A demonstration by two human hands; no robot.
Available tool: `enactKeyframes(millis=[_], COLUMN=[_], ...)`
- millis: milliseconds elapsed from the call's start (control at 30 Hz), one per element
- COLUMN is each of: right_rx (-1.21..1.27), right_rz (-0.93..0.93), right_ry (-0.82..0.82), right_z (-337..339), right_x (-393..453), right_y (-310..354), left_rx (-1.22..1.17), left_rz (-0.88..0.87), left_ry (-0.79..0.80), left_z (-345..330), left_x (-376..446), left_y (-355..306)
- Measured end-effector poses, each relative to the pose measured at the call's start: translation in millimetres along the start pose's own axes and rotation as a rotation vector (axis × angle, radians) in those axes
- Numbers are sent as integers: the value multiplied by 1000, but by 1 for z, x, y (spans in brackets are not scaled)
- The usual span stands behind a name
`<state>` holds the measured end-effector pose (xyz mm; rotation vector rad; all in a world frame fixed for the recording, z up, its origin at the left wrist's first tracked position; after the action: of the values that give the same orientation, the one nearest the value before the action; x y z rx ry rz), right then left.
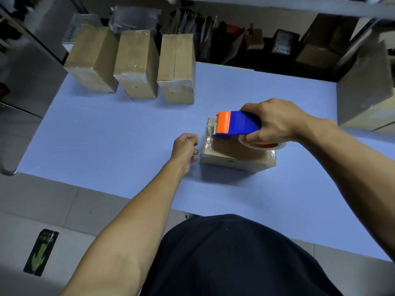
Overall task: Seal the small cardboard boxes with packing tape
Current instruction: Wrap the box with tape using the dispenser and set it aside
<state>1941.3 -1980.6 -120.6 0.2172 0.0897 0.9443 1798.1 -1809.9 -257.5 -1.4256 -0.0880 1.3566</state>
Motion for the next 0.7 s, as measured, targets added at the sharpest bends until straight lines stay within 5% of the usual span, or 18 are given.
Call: enactKeyframes(millis=[467, 567, 700], right_rx=[-36, -52, -60], right_rz=[9, 5, 6], right_ry=[-8, 2, 5], right_z=[-9, -12, -12], right_x=[8, 12, 14], right_y=[8, 11, 11], left_rx=[115, 9, 172], left_rz=[-54, -168, -306], left_ry=[-220, -145, -35], left_z=[2, -10, -36], left_x=[23, 6, -15], left_y=[0, -14, -17])
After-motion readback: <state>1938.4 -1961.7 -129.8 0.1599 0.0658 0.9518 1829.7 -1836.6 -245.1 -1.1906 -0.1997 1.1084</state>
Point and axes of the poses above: each hand's wrist, its own x-axis towards the middle knuckle, its own z-axis out of the back of the hand, y = z × x, the point moved 4 cm from there along x, towards the middle knuckle, and after that the axes turned 14 degrees about -y, right-handed, at the moved point
